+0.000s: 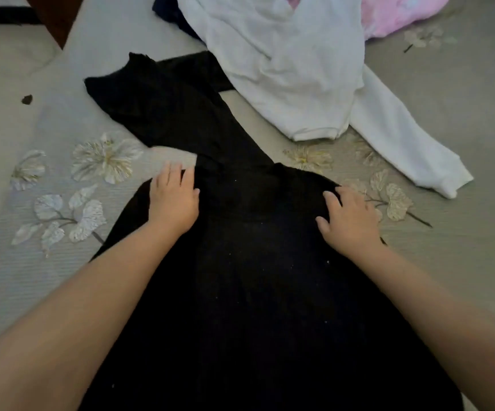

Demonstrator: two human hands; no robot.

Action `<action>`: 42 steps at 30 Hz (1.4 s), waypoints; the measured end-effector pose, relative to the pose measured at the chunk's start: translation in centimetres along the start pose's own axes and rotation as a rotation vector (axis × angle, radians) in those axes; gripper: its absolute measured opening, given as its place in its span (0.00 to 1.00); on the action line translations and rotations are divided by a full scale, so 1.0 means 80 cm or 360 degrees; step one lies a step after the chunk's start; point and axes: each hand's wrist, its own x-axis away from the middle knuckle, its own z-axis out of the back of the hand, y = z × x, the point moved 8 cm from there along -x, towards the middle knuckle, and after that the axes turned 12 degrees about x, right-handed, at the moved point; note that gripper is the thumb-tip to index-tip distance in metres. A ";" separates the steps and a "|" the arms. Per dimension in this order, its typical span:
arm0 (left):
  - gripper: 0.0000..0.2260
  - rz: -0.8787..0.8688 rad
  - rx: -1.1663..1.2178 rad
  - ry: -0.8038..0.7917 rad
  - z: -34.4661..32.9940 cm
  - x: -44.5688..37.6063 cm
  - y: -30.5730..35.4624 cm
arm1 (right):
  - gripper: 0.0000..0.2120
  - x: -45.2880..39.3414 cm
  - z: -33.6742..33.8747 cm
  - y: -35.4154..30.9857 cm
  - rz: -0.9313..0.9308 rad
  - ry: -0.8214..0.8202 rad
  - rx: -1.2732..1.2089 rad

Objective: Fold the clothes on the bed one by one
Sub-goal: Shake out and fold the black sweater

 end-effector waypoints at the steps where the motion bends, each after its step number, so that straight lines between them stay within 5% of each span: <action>1: 0.23 -0.0069 0.0033 -0.0036 -0.025 0.016 0.010 | 0.27 0.020 -0.022 -0.004 -0.0005 0.0013 0.0023; 5: 0.24 -0.0335 0.0159 -0.0164 -0.090 0.079 0.046 | 0.27 0.070 -0.079 0.025 -0.0278 0.0015 -0.0029; 8: 0.28 -0.0262 0.0022 -0.0320 -0.127 0.094 0.036 | 0.21 0.054 -0.088 0.063 -0.0513 0.0029 -0.0167; 14: 0.30 -0.0217 -0.0087 -0.0360 -0.144 0.092 0.025 | 0.21 -0.002 -0.064 0.138 -0.0536 0.0106 -0.0075; 21: 0.27 -0.0390 0.0048 -0.0314 -0.140 0.111 0.079 | 0.19 -0.042 -0.089 0.160 -0.0440 -0.0249 -0.0086; 27: 0.32 -0.0397 0.0028 -0.0492 -0.178 0.158 0.117 | 0.25 0.090 -0.079 0.126 -0.0453 0.0127 -0.0300; 31: 0.32 -0.0388 0.0014 -0.0424 -0.180 0.159 0.116 | 0.35 0.214 -0.127 0.113 -0.0749 -0.0337 -0.0115; 33: 0.32 -0.0381 -0.0008 -0.0440 -0.181 0.158 0.117 | 0.31 0.247 -0.148 0.106 -0.0804 -0.0537 -0.0125; 37: 0.31 -0.0339 -0.0071 -0.0507 -0.182 0.161 0.121 | 0.14 0.241 -0.145 0.118 -0.0828 -0.0414 -0.0273; 42: 0.29 -0.0352 0.0060 -0.0737 -0.177 0.158 0.113 | 0.15 0.226 -0.086 0.165 -0.0943 -0.0205 -0.0651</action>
